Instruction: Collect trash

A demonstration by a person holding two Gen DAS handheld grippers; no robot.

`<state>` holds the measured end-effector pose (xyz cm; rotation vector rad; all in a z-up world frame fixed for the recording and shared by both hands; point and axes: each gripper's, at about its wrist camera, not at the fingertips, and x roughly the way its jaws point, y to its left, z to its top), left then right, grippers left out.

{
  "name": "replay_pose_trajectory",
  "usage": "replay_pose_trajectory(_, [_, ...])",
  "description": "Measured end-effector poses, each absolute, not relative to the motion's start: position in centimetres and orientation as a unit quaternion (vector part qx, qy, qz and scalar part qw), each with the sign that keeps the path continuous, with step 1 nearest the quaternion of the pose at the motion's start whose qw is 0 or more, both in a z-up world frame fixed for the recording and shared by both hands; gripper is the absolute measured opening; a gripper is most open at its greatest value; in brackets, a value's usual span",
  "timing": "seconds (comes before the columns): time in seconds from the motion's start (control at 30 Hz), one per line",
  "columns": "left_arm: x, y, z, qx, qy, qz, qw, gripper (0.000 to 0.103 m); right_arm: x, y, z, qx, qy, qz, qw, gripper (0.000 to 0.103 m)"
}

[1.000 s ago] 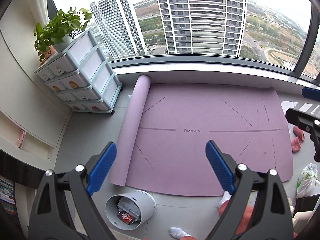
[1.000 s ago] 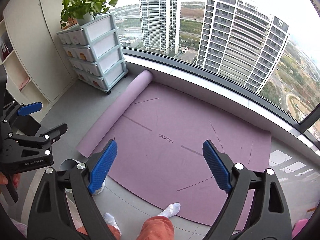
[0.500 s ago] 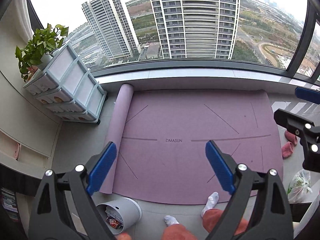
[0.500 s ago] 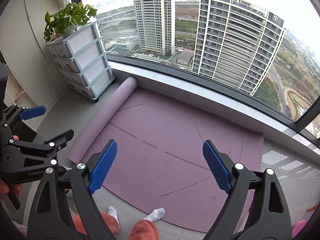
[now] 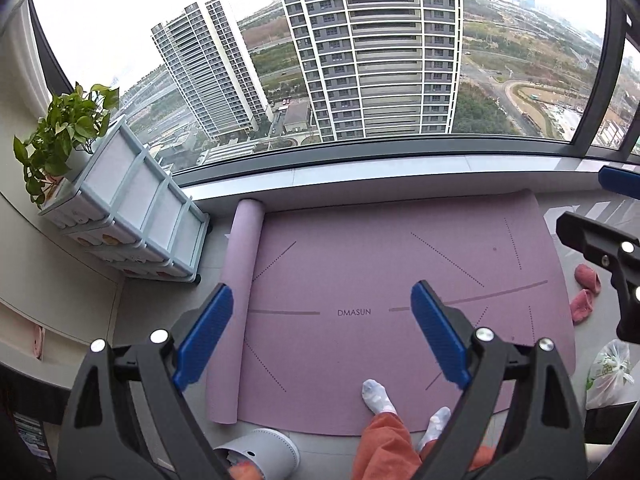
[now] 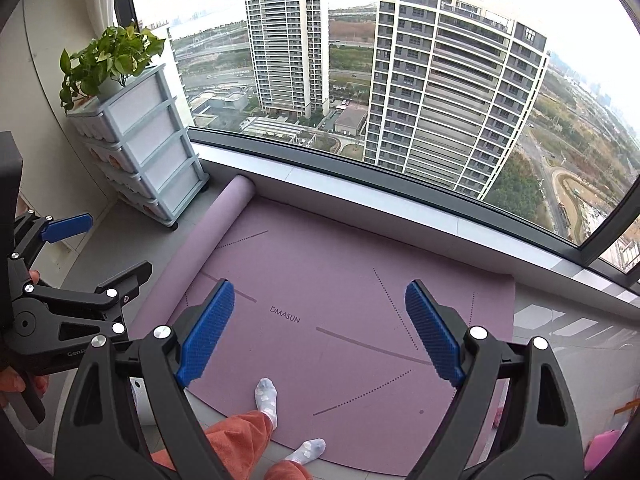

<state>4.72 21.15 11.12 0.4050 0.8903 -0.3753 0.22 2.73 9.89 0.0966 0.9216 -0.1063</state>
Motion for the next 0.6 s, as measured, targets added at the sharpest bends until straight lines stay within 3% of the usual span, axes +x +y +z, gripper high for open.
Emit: replay_pose_trajectory(0.6, [11.3,20.4,12.5,0.203,0.401,-0.231,0.863,0.09,6.2,3.2,11.1,0.045,0.444,-0.093,0.89,0.084])
